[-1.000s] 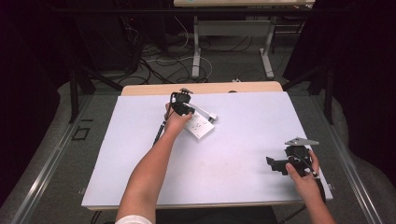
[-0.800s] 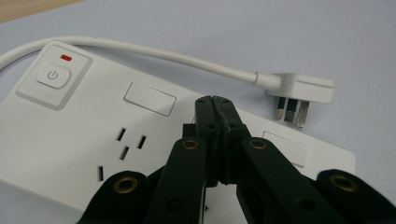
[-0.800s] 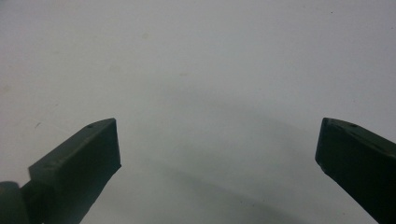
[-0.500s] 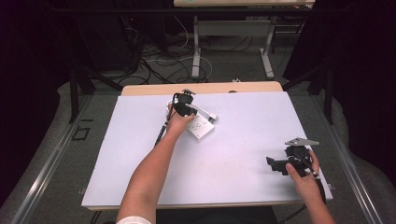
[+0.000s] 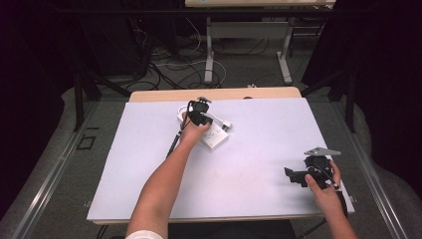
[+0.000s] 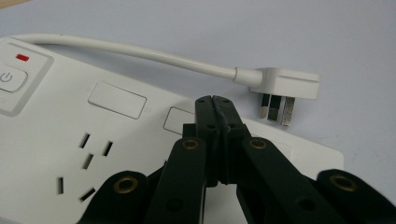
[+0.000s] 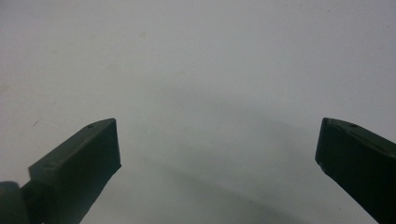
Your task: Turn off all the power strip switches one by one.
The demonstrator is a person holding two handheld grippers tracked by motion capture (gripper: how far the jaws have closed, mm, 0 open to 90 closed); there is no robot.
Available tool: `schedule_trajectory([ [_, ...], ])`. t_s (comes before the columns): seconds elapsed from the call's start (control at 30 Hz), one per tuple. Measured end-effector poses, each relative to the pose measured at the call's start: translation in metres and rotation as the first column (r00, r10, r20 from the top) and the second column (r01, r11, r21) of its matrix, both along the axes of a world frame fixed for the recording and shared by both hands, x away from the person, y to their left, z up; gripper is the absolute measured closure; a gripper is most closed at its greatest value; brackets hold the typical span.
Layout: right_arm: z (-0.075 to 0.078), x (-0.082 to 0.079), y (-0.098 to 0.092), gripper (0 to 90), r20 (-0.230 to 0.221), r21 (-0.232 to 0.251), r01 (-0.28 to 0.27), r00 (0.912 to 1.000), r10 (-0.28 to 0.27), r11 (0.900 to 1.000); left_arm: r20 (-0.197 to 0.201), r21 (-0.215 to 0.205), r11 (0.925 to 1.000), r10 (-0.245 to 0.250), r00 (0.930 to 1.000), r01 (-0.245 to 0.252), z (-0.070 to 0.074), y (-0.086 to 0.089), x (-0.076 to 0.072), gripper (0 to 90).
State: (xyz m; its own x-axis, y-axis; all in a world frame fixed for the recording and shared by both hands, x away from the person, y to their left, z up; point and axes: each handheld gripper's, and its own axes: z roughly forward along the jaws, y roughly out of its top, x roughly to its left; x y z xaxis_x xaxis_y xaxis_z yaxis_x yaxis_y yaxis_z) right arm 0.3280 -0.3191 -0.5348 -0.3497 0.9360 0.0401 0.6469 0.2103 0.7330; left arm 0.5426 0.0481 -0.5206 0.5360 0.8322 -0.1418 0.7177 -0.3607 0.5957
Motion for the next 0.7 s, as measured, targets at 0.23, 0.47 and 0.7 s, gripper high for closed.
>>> schedule_trajectory([
  [0.23, 0.0014, -0.0006, 0.0004, 0.0, 0.007, -0.003, 0.000, 1.0000, 0.000, 1.000, -0.012, 0.000, 1.0000, 0.000, 0.9999, 0.000, -0.0019, 0.0001, 0.0017, 90.0],
  [0.47, 0.0009, -0.0008, 0.0003, 0.0, 0.006, -0.008, -0.001, 1.0000, 0.001, 1.000, 0.002, 0.013, 0.9999, -0.003, 1.0000, 0.003, -0.0019, -0.0025, 0.0007, 90.0],
  [0.7, 0.0009, -0.0006, 0.0003, 0.0, 0.008, -0.004, -0.002, 1.0000, 0.002, 1.000, 0.006, 0.016, 0.9999, 0.004, 1.0000, -0.004, -0.0018, -0.0044, 0.0006, 90.0],
])
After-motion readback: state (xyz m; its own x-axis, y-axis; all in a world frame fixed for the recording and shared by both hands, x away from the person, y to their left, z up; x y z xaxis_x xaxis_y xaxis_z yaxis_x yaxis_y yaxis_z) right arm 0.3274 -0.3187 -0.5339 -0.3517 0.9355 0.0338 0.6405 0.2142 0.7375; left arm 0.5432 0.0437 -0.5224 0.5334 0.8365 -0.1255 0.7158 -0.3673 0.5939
